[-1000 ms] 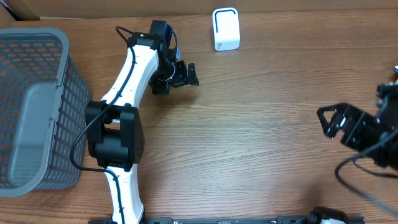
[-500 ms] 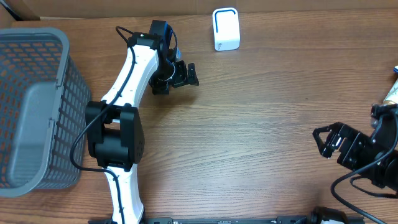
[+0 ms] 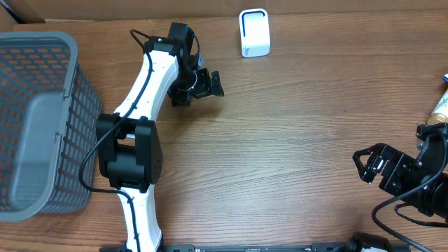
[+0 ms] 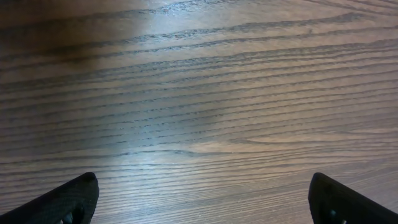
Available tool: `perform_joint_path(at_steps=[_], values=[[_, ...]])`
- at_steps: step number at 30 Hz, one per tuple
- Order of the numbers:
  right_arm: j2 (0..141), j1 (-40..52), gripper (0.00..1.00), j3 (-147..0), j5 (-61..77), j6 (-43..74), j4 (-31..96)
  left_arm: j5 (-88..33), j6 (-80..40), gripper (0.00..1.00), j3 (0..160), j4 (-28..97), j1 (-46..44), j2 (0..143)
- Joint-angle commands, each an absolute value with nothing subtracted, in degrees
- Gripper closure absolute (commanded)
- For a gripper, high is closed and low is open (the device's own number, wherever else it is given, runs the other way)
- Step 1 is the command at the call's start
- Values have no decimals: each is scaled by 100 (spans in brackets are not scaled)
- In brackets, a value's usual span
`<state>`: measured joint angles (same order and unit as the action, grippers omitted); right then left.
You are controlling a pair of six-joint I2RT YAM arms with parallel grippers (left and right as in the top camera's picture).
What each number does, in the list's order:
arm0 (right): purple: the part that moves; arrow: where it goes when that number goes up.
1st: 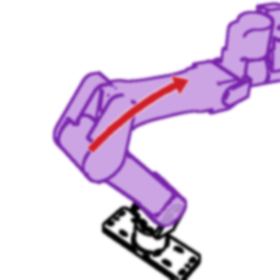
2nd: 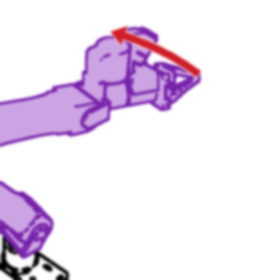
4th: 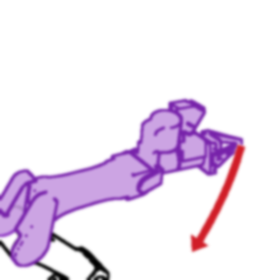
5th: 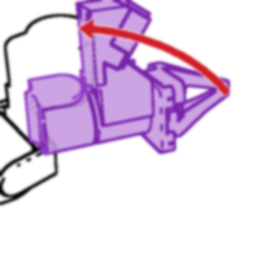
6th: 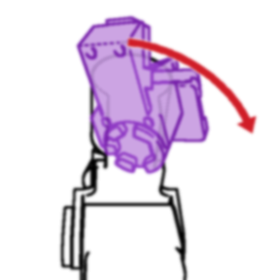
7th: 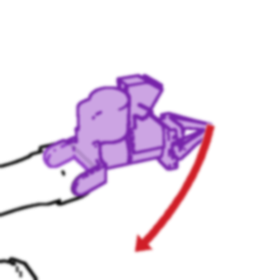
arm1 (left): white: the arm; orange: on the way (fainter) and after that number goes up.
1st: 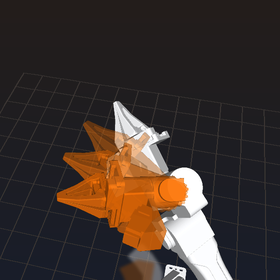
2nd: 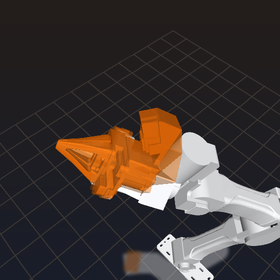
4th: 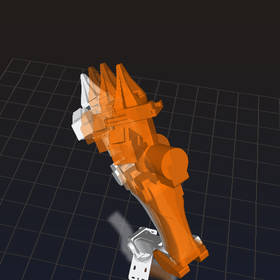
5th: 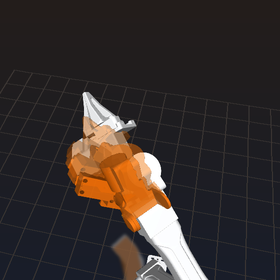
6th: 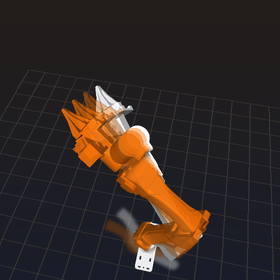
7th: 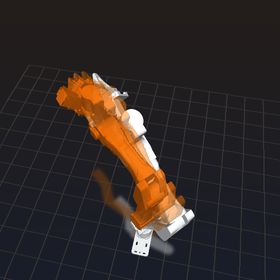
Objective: Scan the item barcode
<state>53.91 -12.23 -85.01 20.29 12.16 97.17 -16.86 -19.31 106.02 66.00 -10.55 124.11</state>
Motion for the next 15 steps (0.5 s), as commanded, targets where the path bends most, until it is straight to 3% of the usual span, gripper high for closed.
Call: perform_joint_path(at_steps=[1, 15], values=[[5363, -1194, 0, -8490, 1841, 1138, 9706, -1625, -1970, 0, 10610, 6591, -1127, 12440], [5363, -1194, 0, -7741, 1809, 891, 9561, -1608, -1970, 0, 10610, 6591, -1127, 12440]])
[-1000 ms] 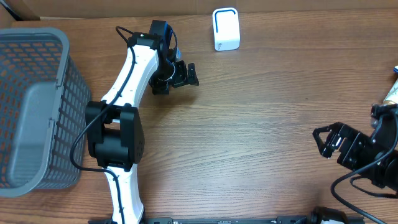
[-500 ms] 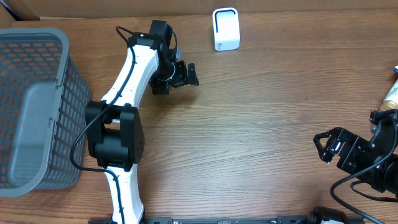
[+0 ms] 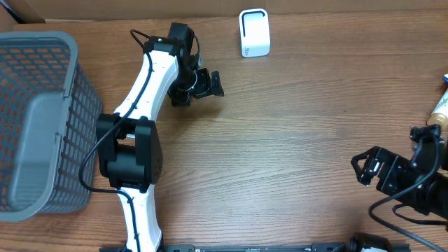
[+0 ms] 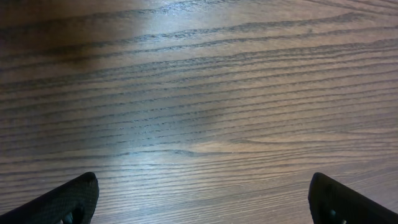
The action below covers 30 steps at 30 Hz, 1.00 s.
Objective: Scan the item barcode
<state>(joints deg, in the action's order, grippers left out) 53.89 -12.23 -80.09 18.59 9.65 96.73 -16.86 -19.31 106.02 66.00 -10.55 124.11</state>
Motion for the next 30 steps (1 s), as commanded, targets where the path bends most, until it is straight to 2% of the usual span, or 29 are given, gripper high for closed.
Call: perform_joint_path(at_steps=[1, 7, 12, 22, 30], values=[[5363, -1194, 0, -7629, 1831, 891, 9467, -1608, -1970, 0, 10610, 6591, -1127, 12440], [5345, -1114, 0, -6759, 2502, 475, 8204, -1608, -1970, 0, 10610, 6591, -1127, 12440], [4958, -670, 0, -6145, 2670, 209, 7078, -1608, -1970, 0, 10610, 6591, -1127, 12440], [2945, -556, 0, -4322, 2709, 207, 4709, -1608, -1970, 0, 10610, 6591, -1127, 12440], [1365, -196, 0, -2246, 2613, 143, 2209, -1608, -1970, 0, 10610, 6591, -1127, 12440]])
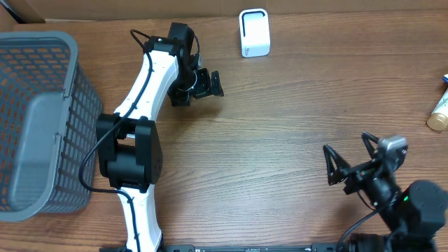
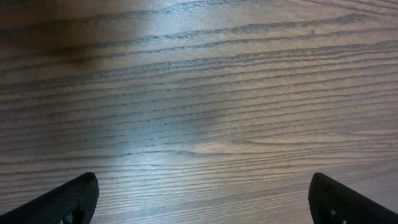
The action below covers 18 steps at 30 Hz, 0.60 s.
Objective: Scan the item barcode
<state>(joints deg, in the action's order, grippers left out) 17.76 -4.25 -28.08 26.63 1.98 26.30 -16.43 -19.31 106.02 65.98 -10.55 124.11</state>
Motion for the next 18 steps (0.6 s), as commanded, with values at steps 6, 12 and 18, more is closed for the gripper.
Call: perform_joint_path(at_steps=[6, 12, 18], values=[[399, 211, 0, -1103, 2040, 145, 1249, -1610, -1970, 0, 10610, 6591, -1127, 12440], [110, 220, 0, -751, 1708, 143, 1004, -1608, -1970, 0, 10610, 6591, -1127, 12440], [78, 261, 0, -751, 1212, 143, 947, -1608, -1970, 0, 10610, 6591, -1127, 12440]])
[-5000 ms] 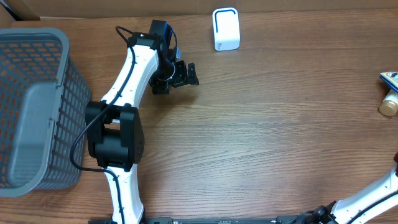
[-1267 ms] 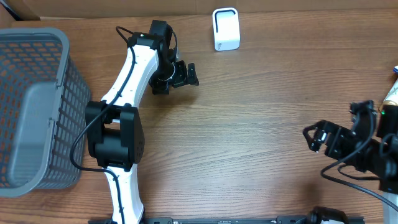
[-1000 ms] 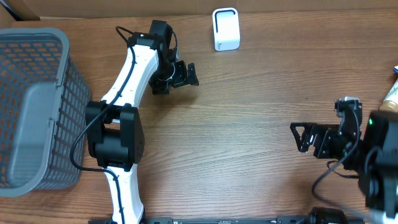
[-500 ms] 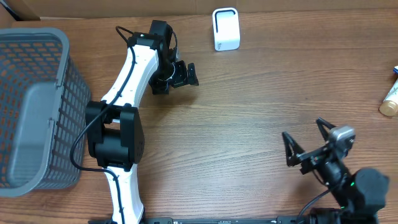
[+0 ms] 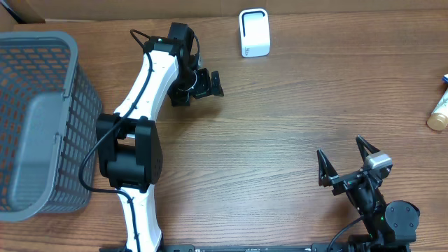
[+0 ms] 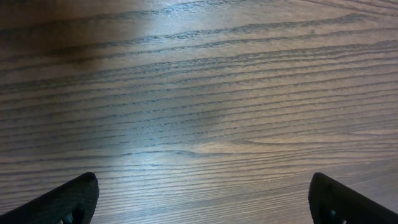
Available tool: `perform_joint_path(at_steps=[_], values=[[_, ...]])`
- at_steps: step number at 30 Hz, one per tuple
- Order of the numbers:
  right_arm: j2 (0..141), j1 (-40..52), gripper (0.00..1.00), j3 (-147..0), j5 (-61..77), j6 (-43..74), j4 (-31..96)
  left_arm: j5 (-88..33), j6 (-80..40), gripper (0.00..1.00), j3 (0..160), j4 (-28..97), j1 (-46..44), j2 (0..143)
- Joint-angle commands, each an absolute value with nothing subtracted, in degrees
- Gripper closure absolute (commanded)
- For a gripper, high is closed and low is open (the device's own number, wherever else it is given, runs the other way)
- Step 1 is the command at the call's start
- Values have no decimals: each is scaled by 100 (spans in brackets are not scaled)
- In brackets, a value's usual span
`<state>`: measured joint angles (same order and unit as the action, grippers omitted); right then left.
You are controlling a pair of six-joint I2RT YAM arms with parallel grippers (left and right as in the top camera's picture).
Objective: Scan the item barcode
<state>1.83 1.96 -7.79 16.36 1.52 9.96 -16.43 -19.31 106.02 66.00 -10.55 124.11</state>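
Observation:
The white barcode scanner [image 5: 254, 33] stands upright at the table's far edge. A tan tube-like item [image 5: 439, 114] lies at the right edge, partly cut off. My left gripper [image 5: 212, 82] hovers open left of and nearer than the scanner; in the left wrist view its black fingertips [image 6: 69, 199] frame only bare wood. My right gripper [image 5: 341, 157] is open near the front right, holding nothing, well away from the tan item.
A grey mesh basket [image 5: 42, 77] fills the left side of the wooden table [image 5: 280, 119]. A blue-and-white object [image 5: 446, 78] peeks in at the right edge above the tan item. The right arm's base [image 5: 392, 220] sits at the front right.
My right arm has drawn back toward the front edge, its open gripper now slightly further left and nearer. The left arm and the scanner are unchanged.
My right gripper was open at the right edge, just below the tan item. It then stood slightly further left, then clearly leftward and away from the item, and now sits drawn back near the front edge. The left gripper stayed open over bare wood throughout.

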Motion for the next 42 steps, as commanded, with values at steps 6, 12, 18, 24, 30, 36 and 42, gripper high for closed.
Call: perform_joint_path(at_steps=[6, 12, 18, 24, 30, 36, 42], values=[[14, 364, 0, -731, 941, 141, 943, -1608, -1970, 0, 10610, 6591, -1127, 12440], [14, 364, 0, -395, 945, 143, 875, -1610, -1970, 0, 10610, 6591, -1127, 12440], [14, 370, 0, -97, 939, 143, 480, -1610, -1970, 0, 10610, 6591, -1127, 12440], [14, 368, 0, -45, 427, 143, 123, -1608, -1970, 0, 10610, 6591, -1127, 12440], [14, 316, 0, -45, 381, 132, -456, -1608, -1970, 0, 10610, 6591, -1127, 12440], [14, 346, 0, -43, 342, -244, -8, -1608, -1970, 0, 10610, 6591, -1127, 12440], [12, 346, 0, -43, 279, -132, 475, -1608, -1970, 0, 10610, 6591, -1127, 12440]])
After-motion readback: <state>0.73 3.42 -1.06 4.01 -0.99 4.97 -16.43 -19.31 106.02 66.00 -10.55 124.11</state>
